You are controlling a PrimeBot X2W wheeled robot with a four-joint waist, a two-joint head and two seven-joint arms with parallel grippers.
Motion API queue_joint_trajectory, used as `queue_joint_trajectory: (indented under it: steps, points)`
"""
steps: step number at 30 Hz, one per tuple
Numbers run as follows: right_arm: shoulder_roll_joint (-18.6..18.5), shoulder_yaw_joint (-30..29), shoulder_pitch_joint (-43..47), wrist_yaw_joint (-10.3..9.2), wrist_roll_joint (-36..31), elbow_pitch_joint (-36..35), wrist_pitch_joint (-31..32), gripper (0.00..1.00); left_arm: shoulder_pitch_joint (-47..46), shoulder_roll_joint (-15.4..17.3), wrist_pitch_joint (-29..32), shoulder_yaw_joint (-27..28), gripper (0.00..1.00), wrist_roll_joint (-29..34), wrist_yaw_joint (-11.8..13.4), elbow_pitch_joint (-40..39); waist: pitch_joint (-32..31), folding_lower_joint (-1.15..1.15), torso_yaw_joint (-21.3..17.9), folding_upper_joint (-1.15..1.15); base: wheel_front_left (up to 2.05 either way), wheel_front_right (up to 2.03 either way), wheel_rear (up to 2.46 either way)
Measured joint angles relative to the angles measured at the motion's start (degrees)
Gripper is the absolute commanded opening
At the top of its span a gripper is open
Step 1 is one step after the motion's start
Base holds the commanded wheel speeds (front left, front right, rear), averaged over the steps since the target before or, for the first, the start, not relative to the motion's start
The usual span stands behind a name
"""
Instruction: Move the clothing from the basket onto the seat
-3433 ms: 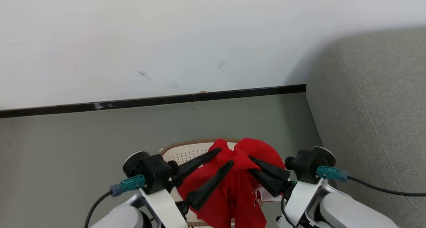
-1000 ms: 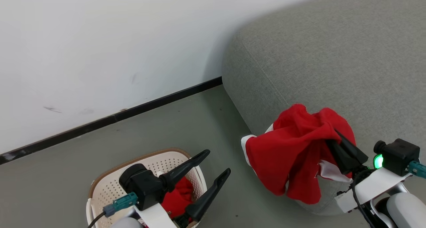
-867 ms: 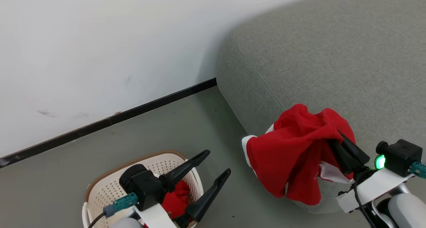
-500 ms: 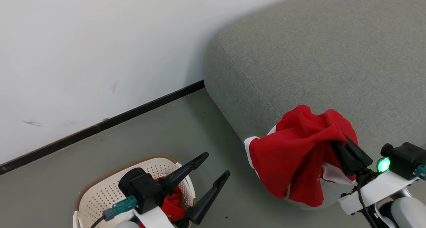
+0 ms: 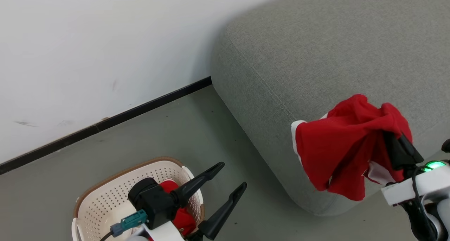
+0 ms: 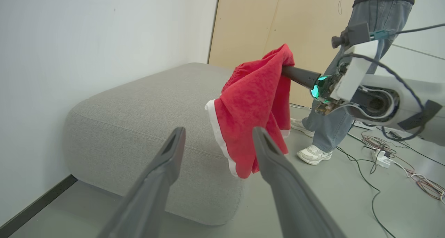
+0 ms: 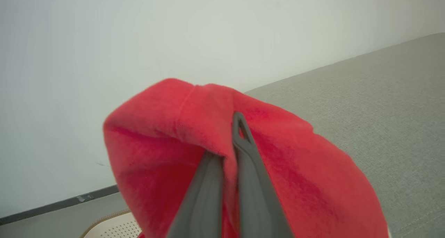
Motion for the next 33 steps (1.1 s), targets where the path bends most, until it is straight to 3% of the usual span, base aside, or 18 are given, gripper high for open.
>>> queue_joint_trajectory:
  steps: [19,33]
  points:
    - [4.46,-12.04,-11.91,-0.01,12.27,11.87,4.53,0.0,0.56,1.46,1.36,0.05,1.0,0.52,1.02,-2.56,4.28,0.0,3.06,0.0,0.0,0.0,0.0]
    - [4.81,-22.73,-25.27,-0.03,15.16,23.08,9.9,0.0,0.43,2.42,2.64,0.54,1.0,0.51,1.12,-4.77,8.5,0.0,5.51,0.0,0.0,0.0,0.0]
